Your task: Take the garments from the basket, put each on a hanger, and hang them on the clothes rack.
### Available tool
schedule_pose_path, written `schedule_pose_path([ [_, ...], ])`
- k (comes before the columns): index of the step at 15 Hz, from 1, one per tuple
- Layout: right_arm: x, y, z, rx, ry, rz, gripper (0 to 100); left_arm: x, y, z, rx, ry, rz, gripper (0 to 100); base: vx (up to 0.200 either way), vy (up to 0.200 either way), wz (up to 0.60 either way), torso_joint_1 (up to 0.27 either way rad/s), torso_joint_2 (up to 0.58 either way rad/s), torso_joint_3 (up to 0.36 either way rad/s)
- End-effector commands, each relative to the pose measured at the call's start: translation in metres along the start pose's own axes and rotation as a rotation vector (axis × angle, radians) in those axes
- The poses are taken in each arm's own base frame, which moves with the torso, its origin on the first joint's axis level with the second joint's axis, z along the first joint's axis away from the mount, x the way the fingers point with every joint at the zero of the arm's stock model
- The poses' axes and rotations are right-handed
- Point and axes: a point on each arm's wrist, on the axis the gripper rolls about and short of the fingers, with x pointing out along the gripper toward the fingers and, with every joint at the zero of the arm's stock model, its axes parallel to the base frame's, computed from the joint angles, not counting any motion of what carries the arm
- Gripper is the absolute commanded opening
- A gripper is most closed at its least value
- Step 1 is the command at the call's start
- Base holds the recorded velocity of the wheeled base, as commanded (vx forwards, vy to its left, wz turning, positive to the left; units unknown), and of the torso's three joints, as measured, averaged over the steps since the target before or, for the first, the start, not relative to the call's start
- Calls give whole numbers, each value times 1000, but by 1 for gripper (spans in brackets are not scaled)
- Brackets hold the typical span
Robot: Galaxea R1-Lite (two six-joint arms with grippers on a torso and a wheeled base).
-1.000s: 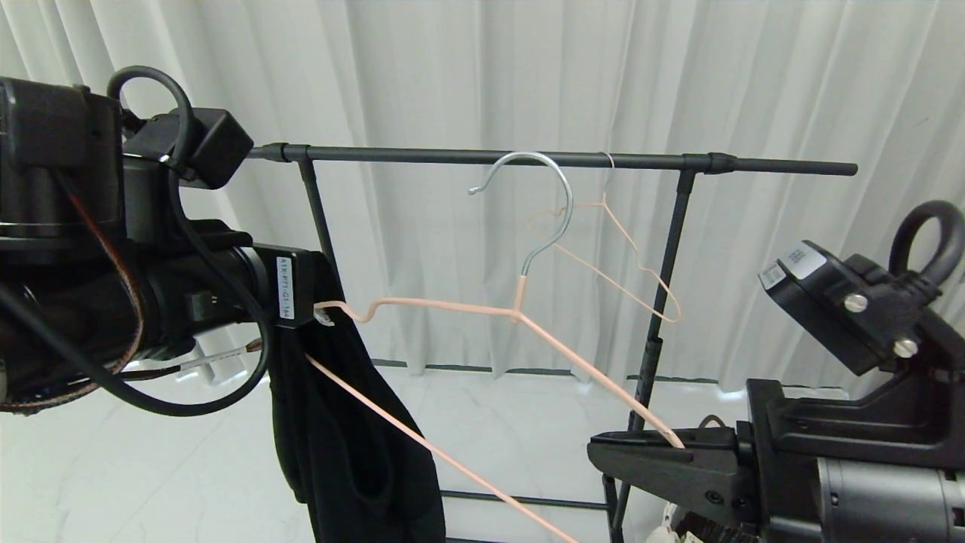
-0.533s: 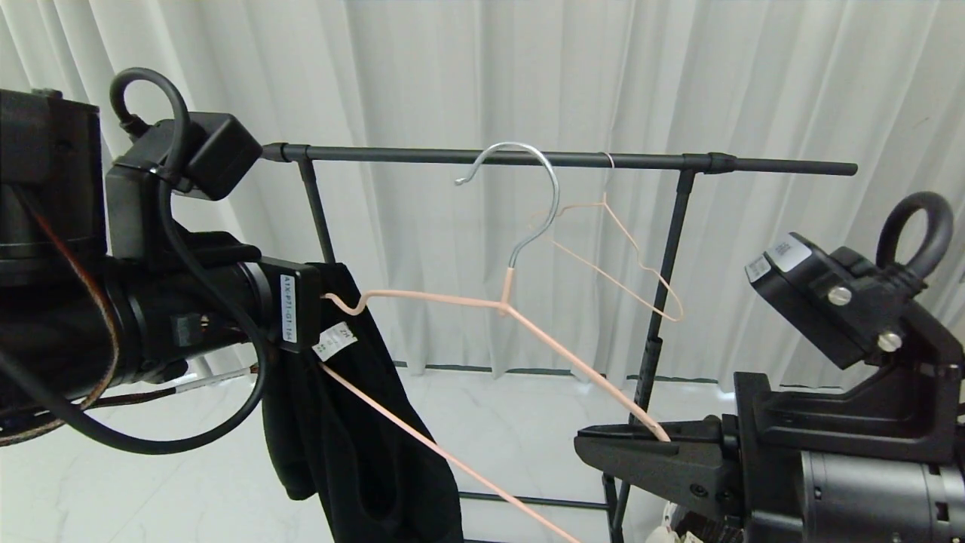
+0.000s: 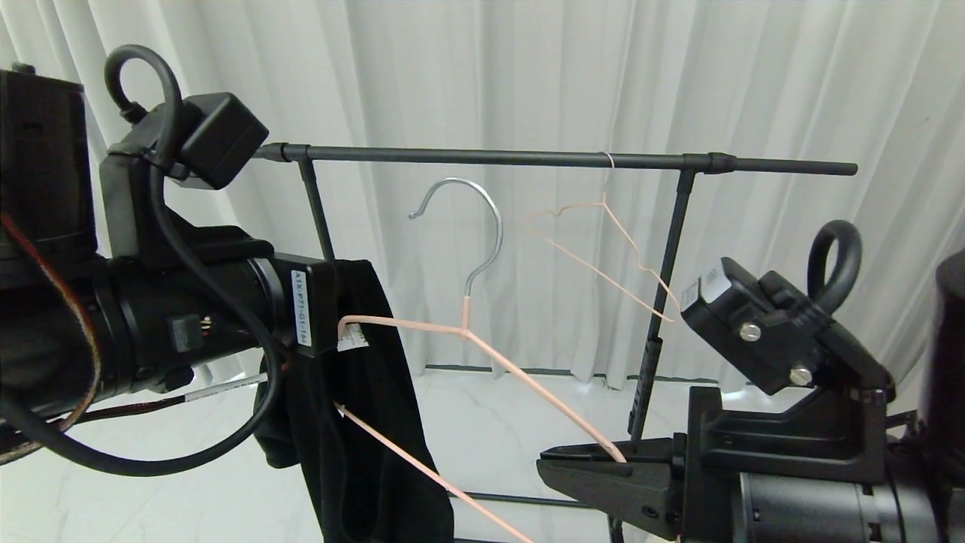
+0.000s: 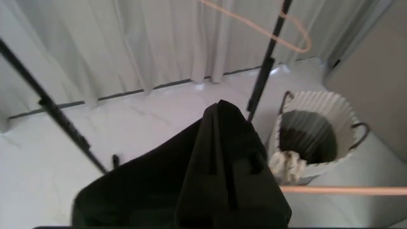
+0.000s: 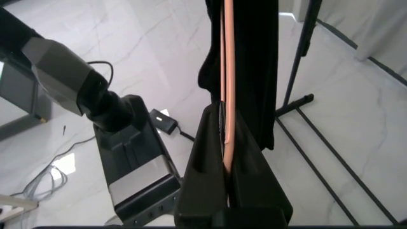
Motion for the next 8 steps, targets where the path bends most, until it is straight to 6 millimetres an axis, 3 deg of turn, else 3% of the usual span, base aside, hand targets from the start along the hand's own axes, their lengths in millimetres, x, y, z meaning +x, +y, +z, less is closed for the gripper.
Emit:
schedule_pose_path([
  [1,9,0,-1,3,17,-2,0,-3,-7,6,-24,-22,-33,0,0,0,0,0,0,0],
  [5,22,-1,0,6,-13,4,0,-4,-7,16,-74,-54,-29,0,0,0,0,0,0,0],
  [8,9,-2,-4,8,-21,0,0,-2,12,18,-93,-62,55,0,0,0,0,0,0,0],
])
